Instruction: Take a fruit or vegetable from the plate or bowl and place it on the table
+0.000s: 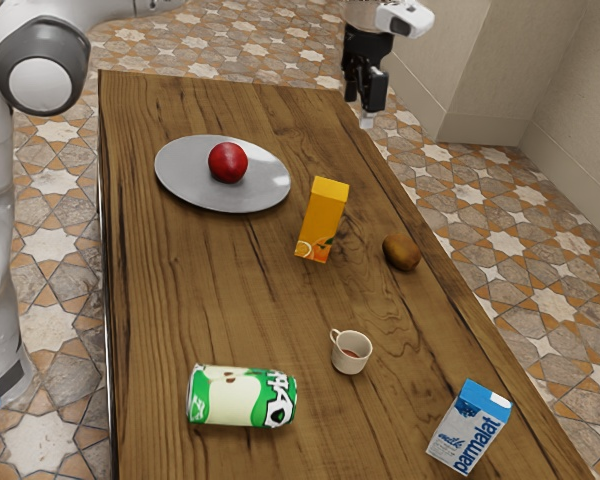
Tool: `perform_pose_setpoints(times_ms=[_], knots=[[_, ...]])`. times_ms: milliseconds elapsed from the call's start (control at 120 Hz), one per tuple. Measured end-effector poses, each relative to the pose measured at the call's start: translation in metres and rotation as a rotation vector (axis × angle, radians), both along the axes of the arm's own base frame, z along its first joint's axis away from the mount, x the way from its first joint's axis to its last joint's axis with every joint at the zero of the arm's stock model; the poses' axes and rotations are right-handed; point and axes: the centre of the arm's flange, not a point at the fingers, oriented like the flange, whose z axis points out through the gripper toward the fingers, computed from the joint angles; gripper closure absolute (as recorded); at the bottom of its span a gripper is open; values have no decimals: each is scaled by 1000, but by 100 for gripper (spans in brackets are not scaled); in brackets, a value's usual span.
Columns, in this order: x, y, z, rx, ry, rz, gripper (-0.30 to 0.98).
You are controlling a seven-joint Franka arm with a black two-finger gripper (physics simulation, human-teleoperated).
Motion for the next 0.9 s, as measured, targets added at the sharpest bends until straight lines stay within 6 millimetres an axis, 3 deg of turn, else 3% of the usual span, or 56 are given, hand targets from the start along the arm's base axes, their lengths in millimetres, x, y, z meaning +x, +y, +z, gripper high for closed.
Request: perform_pose_setpoints(times_ms=[358,475,575,667,750,808,900], knots=[[-3,10,-6,1,46,16,0],[-13,11,4,2,38,11,0],[-46,15,15,57,45,-13,0],[-110,7,21,104,49,-62,0],[-136,7,1,126,69,-109,0],[-143,9,-19,135,87,-142,0],[-149,29,-47,136,111,-160,0]])
